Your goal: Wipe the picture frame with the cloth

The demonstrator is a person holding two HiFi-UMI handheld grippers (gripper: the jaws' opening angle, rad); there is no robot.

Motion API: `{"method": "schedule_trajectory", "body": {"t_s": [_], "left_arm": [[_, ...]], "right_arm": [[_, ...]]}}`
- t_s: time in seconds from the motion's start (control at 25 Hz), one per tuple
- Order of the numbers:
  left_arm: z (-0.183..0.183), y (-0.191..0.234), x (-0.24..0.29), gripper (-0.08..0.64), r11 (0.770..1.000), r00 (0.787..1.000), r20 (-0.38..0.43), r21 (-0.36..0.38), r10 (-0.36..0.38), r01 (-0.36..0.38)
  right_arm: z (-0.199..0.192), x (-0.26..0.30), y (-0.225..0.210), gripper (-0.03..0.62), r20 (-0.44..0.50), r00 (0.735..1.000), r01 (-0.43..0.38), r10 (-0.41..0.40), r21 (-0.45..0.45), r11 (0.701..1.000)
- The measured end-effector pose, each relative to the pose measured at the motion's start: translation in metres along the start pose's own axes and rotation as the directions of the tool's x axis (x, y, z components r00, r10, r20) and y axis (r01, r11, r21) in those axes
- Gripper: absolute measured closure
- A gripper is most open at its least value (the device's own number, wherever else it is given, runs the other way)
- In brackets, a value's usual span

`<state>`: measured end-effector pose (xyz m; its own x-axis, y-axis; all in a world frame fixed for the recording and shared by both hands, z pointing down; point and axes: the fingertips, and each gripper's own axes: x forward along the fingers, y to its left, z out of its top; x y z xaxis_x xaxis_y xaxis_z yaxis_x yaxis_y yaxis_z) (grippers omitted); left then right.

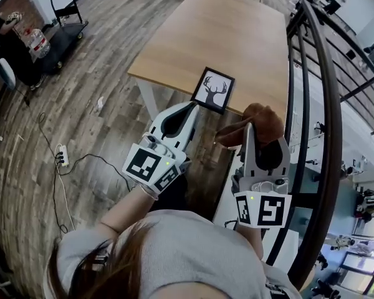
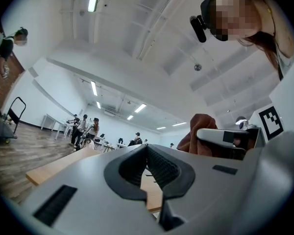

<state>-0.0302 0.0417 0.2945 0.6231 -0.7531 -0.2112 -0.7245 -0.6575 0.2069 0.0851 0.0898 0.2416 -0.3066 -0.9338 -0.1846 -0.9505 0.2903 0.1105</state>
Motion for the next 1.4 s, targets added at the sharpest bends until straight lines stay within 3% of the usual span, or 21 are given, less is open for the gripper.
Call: {"method": "schedule_trajectory", "body": {"t_s": [0.4,0.64,0.92,1.12,1.24,1.32,1.4], "left_arm": [[0.013,0.080,0.126,0.552,0.995,0.997,0.003,0.061,-0.073,0.072],[0.011,0.109,0.176,0.552,0.990,0.992,-0.021,0.066,-0.125,0.126],[-0.013,0.108,0.198,0.552,0.979,0.976,-0.092,0.037,-0.198,0.202],[-0.031,0.111,0.192,0.551,0.973,0.968,-0.107,-0.074,-0.226,0.219],[-0.058,0.130,0.183,0.504,0.982,0.966,-0.190,-0.096,-0.176,0.160],[-0.086,0.139,0.175,0.393,0.986,0.946,-0.284,-0.097,-0.157,0.134],[-0.118,0.148,0.163,0.345,0.987,0.918,-0.370,-0.129,-0.140,0.099]], "right_arm": [[-0.016,0.139,-0.048,0.459,0.027,0.998,0.054,-0.053,-0.026,0.998],[-0.036,0.186,-0.068,0.459,-0.004,0.995,0.100,-0.100,-0.022,0.995],[-0.048,0.203,-0.087,0.459,-0.033,0.995,0.091,-0.091,0.002,0.996],[-0.058,0.210,-0.094,0.459,-0.055,0.997,0.051,-0.049,0.030,0.998],[-0.066,0.213,-0.094,0.459,-0.068,0.997,0.025,-0.022,0.044,0.999],[-0.075,0.214,-0.095,0.459,-0.081,0.997,0.017,-0.012,0.060,0.998],[-0.083,0.215,-0.097,0.459,-0.091,0.996,0.015,-0.008,0.081,0.997]]}}
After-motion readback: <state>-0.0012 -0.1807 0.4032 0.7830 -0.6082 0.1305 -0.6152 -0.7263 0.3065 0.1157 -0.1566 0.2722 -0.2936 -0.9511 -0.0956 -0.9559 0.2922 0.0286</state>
